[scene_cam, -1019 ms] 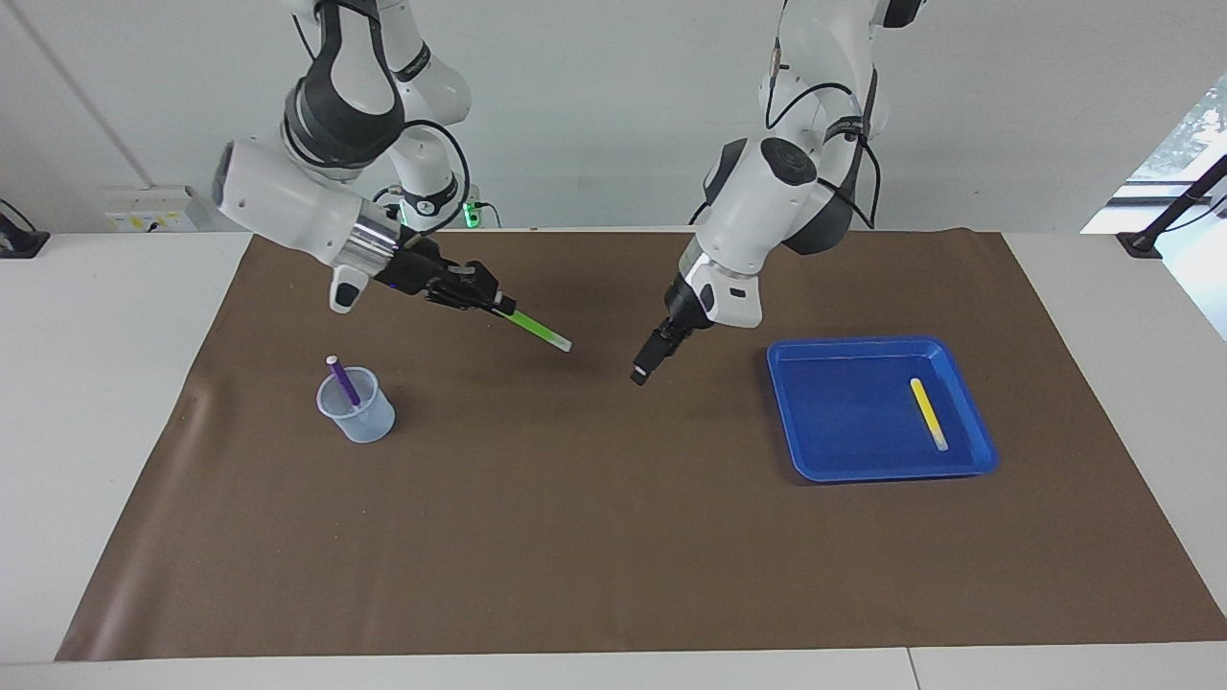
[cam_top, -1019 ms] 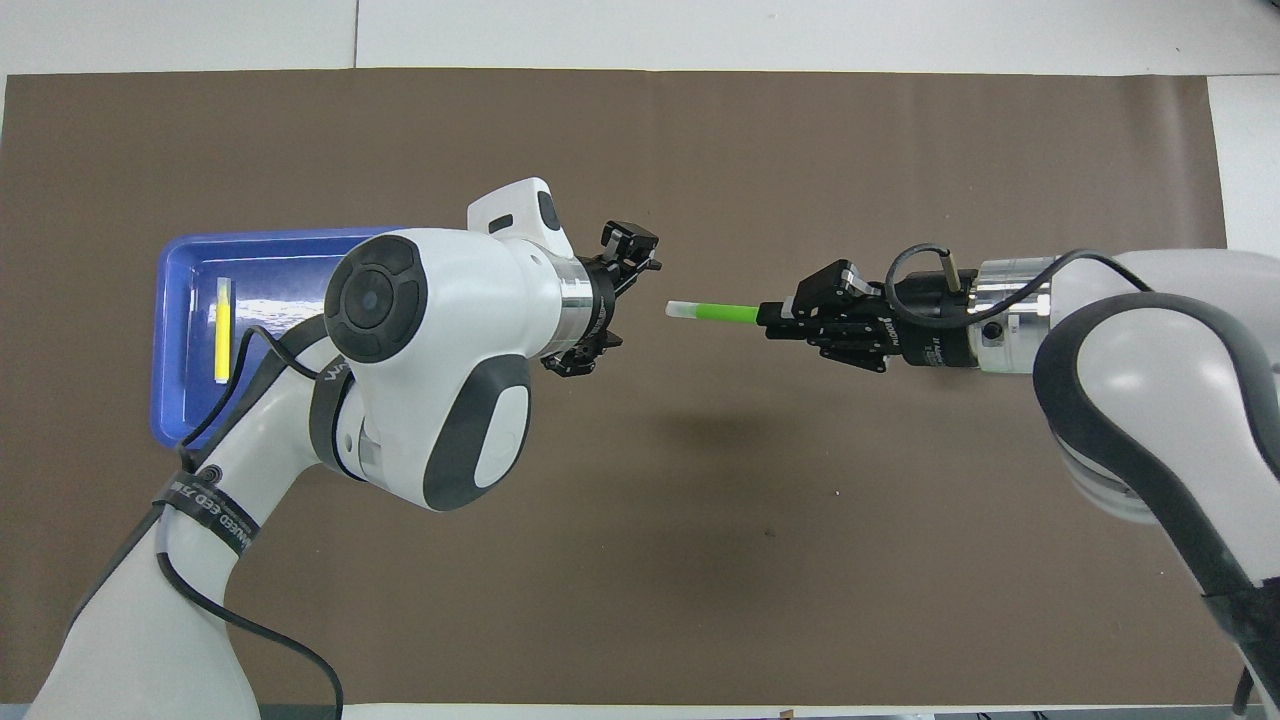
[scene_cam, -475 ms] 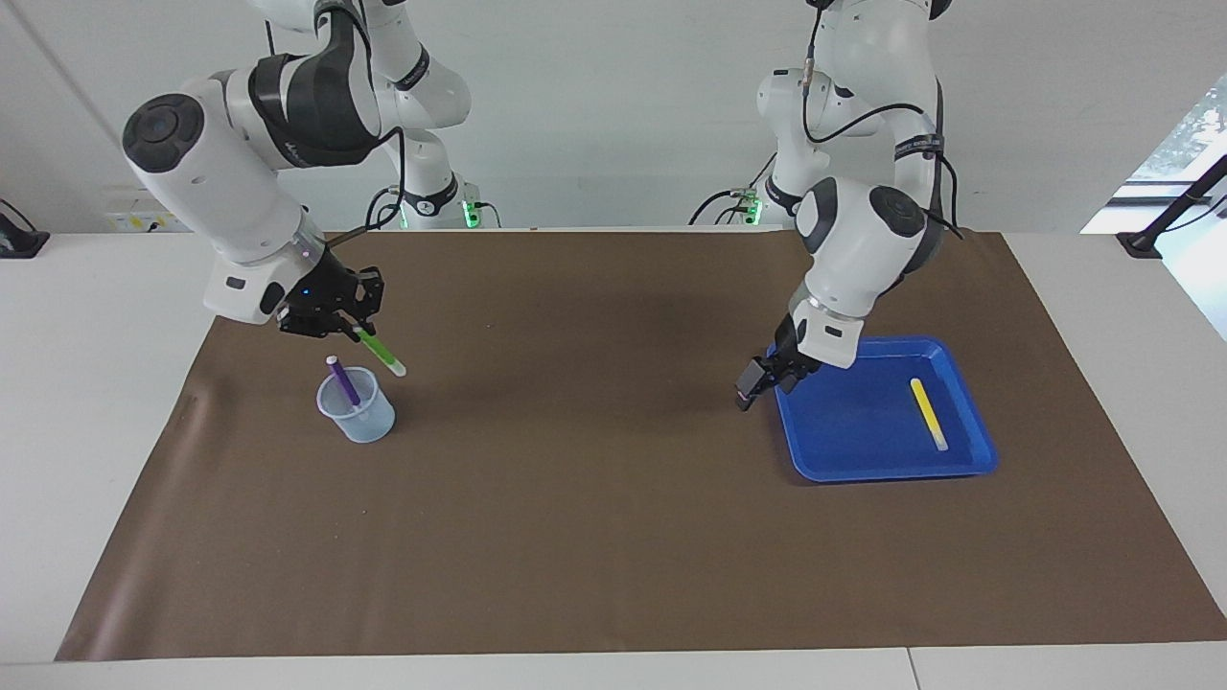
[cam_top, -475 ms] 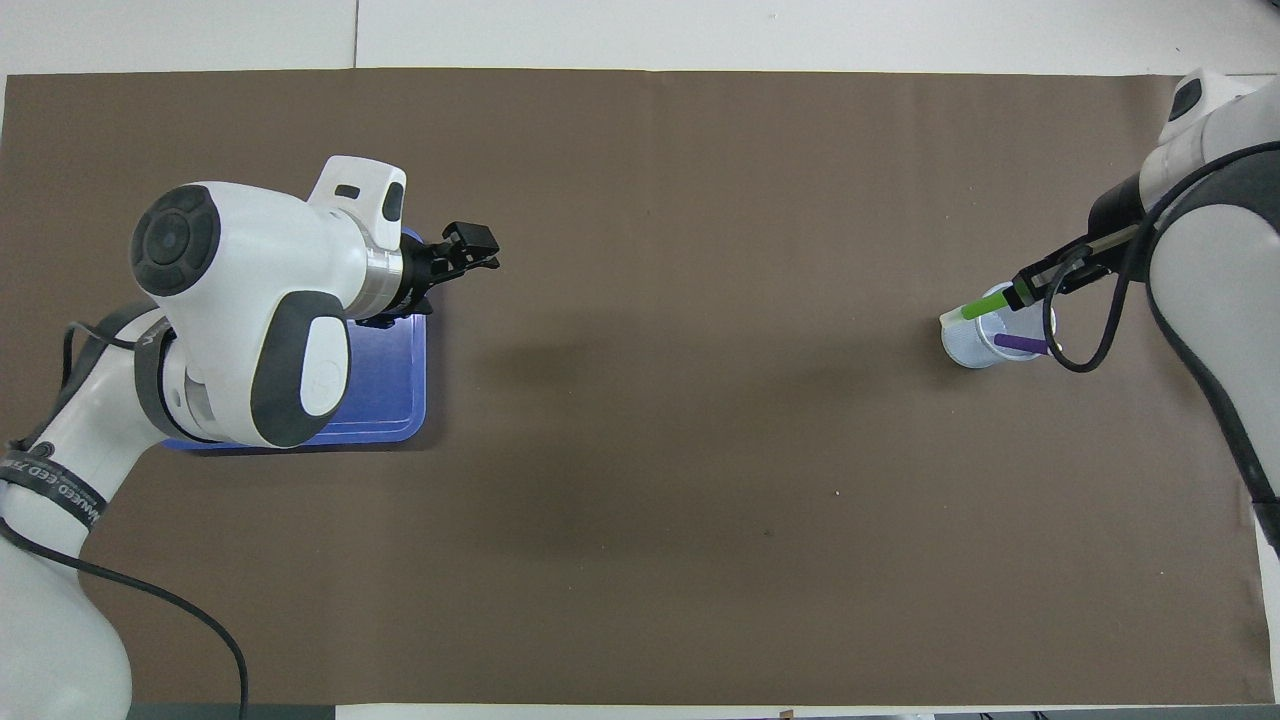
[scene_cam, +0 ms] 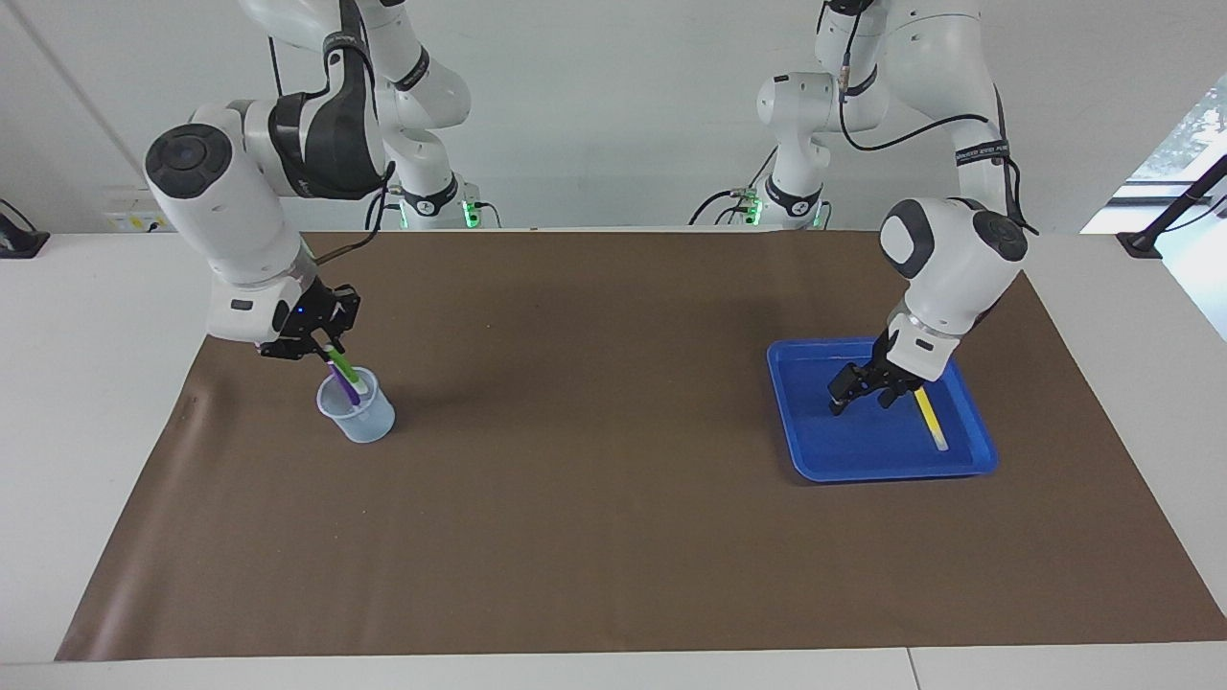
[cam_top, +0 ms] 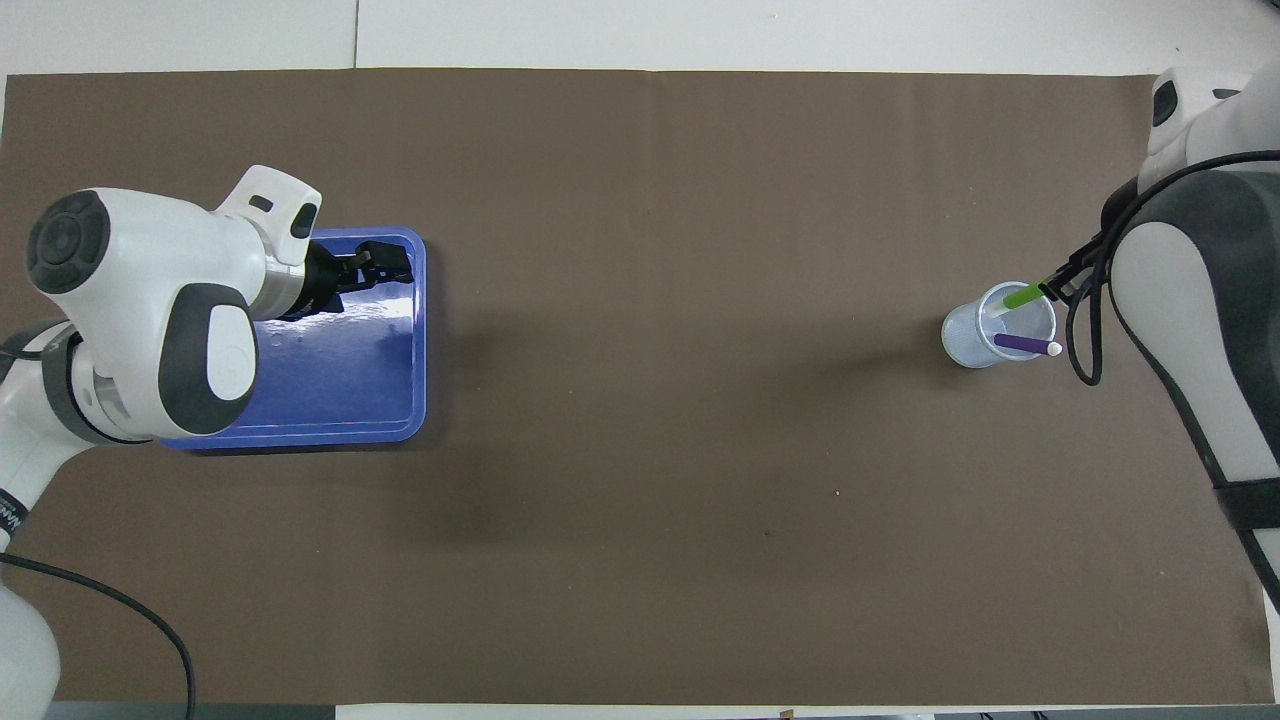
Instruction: Transfer and insert pens with both arms
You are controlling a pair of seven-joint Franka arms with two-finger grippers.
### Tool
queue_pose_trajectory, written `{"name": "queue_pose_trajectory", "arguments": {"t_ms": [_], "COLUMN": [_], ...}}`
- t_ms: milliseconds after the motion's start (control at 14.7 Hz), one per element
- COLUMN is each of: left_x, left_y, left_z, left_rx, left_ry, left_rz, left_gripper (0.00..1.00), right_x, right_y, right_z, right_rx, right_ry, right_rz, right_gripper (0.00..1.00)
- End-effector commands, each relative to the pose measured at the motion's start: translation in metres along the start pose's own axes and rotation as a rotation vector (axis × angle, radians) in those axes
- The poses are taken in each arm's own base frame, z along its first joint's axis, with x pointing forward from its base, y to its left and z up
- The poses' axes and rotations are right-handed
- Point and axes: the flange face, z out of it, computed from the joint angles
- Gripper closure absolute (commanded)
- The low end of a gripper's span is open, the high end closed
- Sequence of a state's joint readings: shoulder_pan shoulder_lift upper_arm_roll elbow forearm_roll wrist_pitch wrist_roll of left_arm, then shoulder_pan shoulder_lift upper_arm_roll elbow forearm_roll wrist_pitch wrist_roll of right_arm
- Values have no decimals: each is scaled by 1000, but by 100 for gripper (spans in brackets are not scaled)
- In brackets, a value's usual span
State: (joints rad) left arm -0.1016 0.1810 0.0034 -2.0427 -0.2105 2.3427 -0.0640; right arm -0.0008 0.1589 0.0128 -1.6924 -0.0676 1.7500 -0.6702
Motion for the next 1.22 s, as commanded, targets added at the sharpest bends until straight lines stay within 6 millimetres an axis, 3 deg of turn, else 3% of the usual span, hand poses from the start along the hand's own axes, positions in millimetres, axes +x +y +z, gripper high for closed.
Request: {"name": "queue_pose_trajectory", "arguments": {"t_ms": [0, 272, 340, 407, 611, 883, 951, 1019, 1087, 1155], "left_x": [-4, 2, 4, 5, 9, 1, -3, -5, -5, -5], "left_y": [-20, -69, -78, -90, -117, -121, -122, -122, -122, -122], "left_z": [2, 7, 9, 14, 28, 45, 47, 48, 48, 48], "left_rx": [35, 46, 49, 65, 148, 146, 146, 146, 145, 146], "left_ry": [-3, -9, -7, -13, -12, -42, -49, -52, -55, -53], "left_rz": [79, 146, 168, 179, 235, 237, 235, 230, 224, 224], "left_gripper": [0, 0, 0, 0, 0, 3, 17, 39, 82, 100], "right_x": [-26, -34, -33, -33, -38, -24, -20, -17, -10, -4], "right_y": [-2, -5, -8, -8, 0, 5, -1, -7, -17, -25], "right_z": [17, 33, 37, 35, 32, -7, -12, -16, -17, -18], "right_rx": [-16, -29, -32, -33, -17, 88, 148, 201, 266, 326], "right_ry": [-6, 11, 15, 18, 28, 108, 146, 181, 201, 217], "right_rz": [-55, -49, -53, -52, -31, 16, 54, 119, 190, 277], "right_gripper": [100, 100, 89, 51, 0, 0, 0, 0, 0, 0]}}
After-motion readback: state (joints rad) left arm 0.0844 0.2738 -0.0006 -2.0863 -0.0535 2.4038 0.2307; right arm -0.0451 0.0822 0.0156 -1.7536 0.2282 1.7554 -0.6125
